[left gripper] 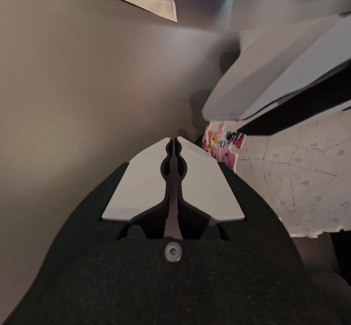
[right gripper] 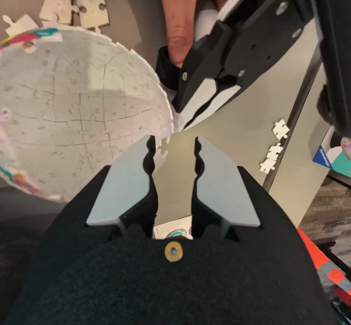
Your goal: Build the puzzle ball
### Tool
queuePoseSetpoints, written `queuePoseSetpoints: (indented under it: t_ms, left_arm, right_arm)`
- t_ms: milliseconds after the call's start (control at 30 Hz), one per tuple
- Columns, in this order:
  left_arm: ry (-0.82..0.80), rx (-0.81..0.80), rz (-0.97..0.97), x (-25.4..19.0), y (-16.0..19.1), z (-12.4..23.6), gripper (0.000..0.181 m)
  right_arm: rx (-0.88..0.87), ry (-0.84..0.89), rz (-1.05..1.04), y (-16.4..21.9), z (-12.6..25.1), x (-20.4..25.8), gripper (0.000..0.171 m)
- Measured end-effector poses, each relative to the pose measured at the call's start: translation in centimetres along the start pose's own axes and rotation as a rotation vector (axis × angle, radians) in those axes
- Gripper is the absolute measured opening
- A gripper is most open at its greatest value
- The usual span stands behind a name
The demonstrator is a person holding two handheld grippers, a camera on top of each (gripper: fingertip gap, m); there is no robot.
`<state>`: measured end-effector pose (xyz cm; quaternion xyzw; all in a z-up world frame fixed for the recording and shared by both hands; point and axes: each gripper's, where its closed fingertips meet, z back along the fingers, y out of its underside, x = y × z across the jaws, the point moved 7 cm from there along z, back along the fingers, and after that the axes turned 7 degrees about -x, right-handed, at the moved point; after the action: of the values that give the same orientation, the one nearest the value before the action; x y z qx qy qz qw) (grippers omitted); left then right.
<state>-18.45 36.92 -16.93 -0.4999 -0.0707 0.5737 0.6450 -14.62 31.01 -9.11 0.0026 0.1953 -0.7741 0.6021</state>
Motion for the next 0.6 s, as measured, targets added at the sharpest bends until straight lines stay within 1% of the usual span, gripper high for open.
queuePoseSetpoints:
  t_ms: [167,267,400,467,600]
  left_arm:
    - [0.039,0.048,-0.019,-0.1,0.0,-0.5,0.000]
    - [0.055,0.057,-0.027,-0.1,-0.1,-0.6,0.000]
    - [0.054,0.066,-0.021,0.1,0.0,-0.6,0.000]
    - [0.061,0.061,-0.010,0.1,0.0,-0.5,0.000]
    - [0.072,0.064,-0.002,0.0,0.1,-0.5,0.000]
  right_arm:
    - [0.091,0.046,0.033,-0.4,-1.2,0.1,0.039]
    - [0.111,0.089,0.048,-0.6,-1.3,0.0,0.038]
    - [0.113,0.101,0.064,-0.9,-1.4,0.2,0.037]
    - [0.108,0.104,0.060,-1.0,-1.5,0.2,0.039]
    - [0.152,0.127,0.083,-1.0,-2.4,0.1,0.042]
